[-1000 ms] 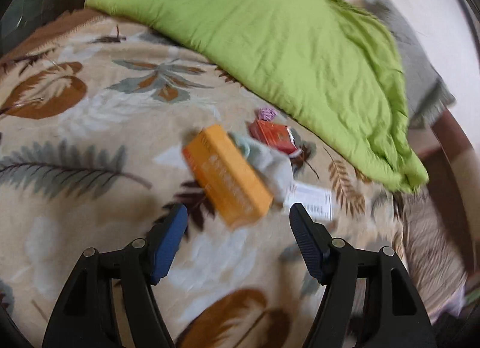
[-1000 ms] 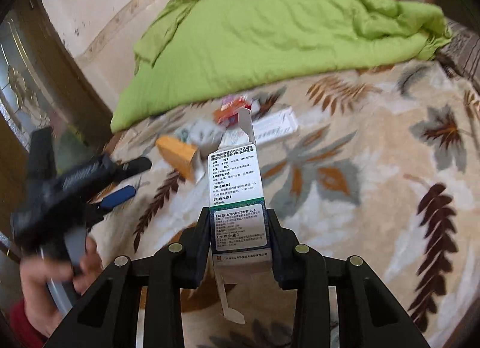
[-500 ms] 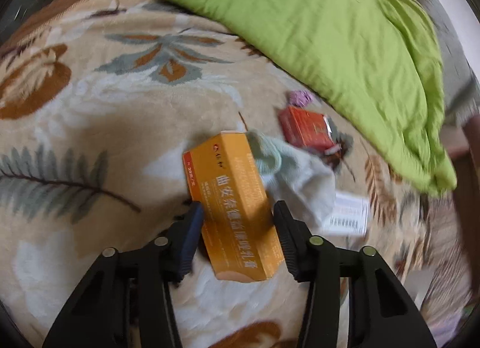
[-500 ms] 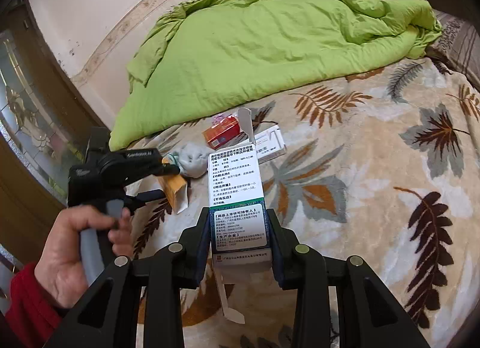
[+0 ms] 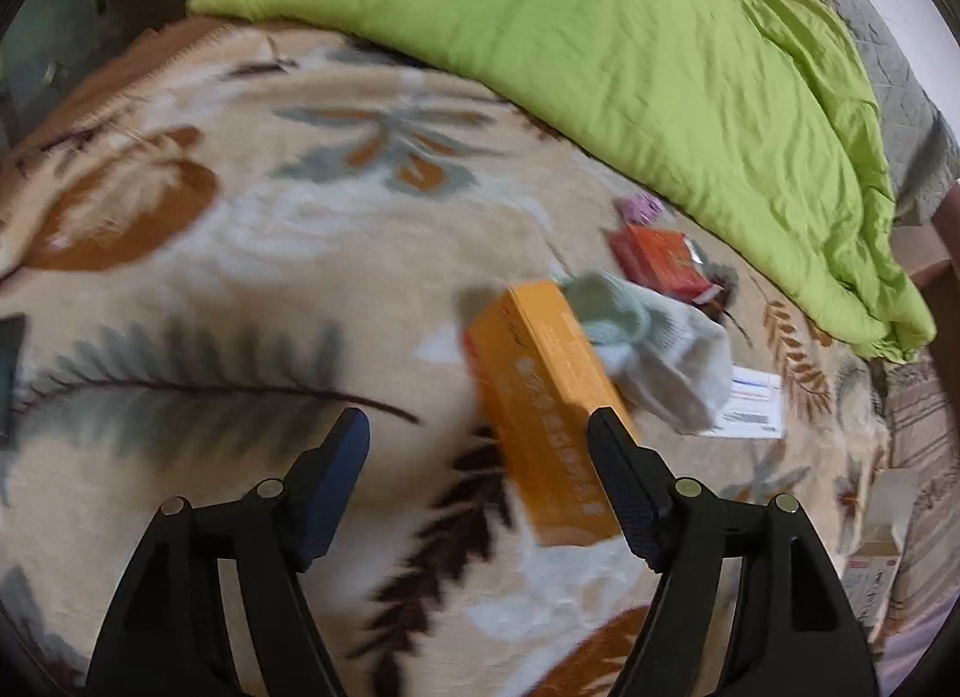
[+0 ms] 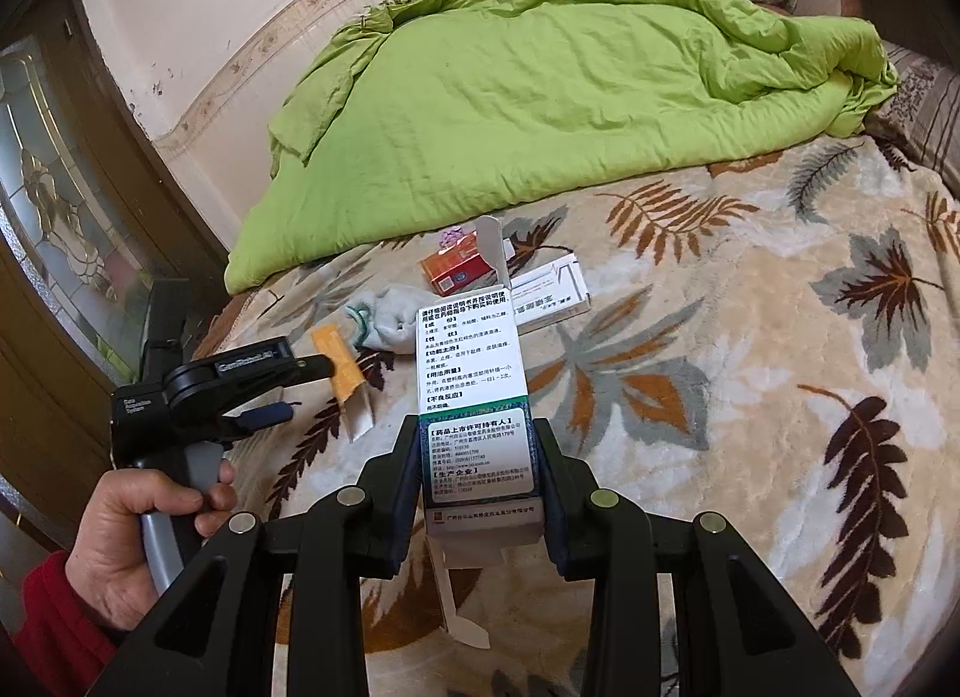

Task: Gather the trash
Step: 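Grasp the orange medicine box with the left tool while the right tool holds the white box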

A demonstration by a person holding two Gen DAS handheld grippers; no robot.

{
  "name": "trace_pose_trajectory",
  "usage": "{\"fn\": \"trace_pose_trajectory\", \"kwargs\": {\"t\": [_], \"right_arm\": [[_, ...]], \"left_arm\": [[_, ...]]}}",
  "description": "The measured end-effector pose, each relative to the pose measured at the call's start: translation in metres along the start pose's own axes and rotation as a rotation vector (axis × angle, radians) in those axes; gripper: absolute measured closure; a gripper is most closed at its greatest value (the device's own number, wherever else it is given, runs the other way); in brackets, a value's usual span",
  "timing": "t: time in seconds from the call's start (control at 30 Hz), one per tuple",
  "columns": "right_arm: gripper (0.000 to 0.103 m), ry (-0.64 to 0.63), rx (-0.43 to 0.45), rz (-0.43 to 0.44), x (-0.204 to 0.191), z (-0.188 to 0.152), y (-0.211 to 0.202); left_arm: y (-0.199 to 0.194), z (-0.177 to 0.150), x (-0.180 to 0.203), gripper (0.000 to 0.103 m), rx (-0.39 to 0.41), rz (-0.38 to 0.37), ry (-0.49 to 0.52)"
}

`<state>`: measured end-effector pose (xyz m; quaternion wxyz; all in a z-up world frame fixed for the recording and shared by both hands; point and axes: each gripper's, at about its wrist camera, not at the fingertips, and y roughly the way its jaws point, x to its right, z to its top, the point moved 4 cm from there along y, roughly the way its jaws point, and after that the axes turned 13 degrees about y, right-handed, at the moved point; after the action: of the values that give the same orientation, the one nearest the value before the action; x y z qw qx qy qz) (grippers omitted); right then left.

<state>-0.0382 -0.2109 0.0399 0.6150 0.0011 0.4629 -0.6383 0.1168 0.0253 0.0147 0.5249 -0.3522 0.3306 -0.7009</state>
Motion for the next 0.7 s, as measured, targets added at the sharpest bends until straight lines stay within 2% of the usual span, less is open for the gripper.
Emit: {"fn": "trace_pose_trajectory", "kwargs": {"t": [0.07,0.13,0.23,0.37,0.47,0.5,0.7], "right_arm": [[0.065,0.007,-0.005,0.002,0.002,0.001,0.001],[0.065,0.013,-0.014,0.008,0.002,0.001,0.004],[0.065,0.004,-0.014,0.015,-0.001,0.000,0.005],[0.065,0.008,-0.011,0.021,-0.002,0.001,0.005],[0.065,0.018,-0.010,0.017,0.002,0.002,0.005],[0.065,0.019,-0.008,0.016,0.002,0.002,0.004],[0.065,0.024,-0.007,0.016,0.003,0.002,0.003]], "left_arm": [[-0.001,-0.005,-0.012,0.030,-0.025,0.041,-0.009],[-0.003,-0.012,-0.027,0.030,-0.031,-0.011,-0.068],[-0.015,-0.014,-0.034,0.030,0.001,-0.119,-0.159],[-0.017,-0.001,-0.010,0.030,0.001,-0.177,-0.143],[-0.008,0.009,0.016,0.028,-0.030,-0.218,-0.152],[-0.003,0.011,0.022,0.024,-0.047,-0.218,-0.157],[0.034,0.015,0.042,0.024,-0.100,-0.157,-0.144]]}}
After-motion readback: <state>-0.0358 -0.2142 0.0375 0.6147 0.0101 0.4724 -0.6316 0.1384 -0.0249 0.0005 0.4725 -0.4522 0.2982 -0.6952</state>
